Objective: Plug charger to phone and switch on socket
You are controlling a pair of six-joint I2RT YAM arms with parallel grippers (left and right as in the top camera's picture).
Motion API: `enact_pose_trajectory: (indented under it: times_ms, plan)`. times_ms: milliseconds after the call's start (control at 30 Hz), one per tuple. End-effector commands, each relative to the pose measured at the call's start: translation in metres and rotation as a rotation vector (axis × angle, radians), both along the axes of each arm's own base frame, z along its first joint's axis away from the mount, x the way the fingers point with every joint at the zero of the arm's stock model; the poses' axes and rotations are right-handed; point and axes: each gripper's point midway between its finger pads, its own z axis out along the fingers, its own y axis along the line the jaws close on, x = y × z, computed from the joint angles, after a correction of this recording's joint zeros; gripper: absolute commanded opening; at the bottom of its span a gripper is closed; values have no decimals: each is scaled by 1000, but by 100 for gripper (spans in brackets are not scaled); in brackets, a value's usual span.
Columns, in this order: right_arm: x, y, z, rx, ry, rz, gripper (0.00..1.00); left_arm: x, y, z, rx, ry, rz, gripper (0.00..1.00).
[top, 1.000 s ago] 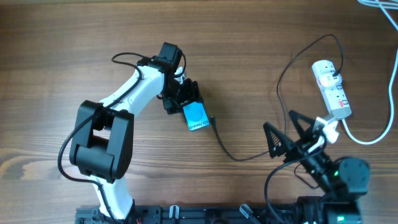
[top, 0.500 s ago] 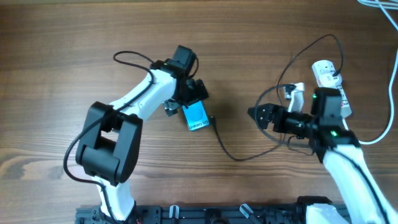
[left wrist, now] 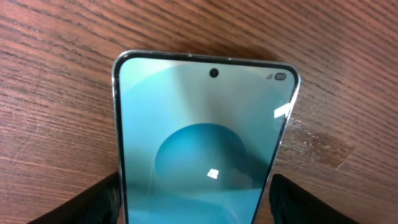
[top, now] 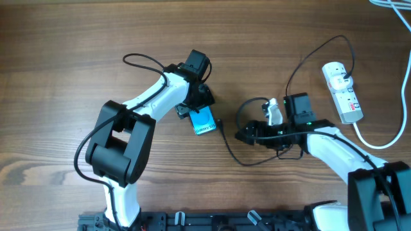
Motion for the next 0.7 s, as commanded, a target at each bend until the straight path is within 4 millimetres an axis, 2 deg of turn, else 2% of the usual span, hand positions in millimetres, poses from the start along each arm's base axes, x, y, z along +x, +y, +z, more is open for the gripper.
enact_pose_trajectory:
  times_ms: [0,100,233,333,433,667]
  plan:
    - [6,13,5,38,-5,-11,100,-15,8,-24,50,74,-18,77]
    - [11,24,17,112,-45,18,100,-19,10,-24,57,88,-18,81]
    - [14,23,17,105,-52,6,100,-22,10,-25,57,98,-19,83]
    - [14,23,17,106,-46,2,100,-23,11,-26,59,100,-19,93]
    - [13,23,16,106,-46,1,100,-22,11,-26,58,97,-19,97]
    - [13,23,16,106,-46,2,100,-21,10,-26,55,91,-19,100]
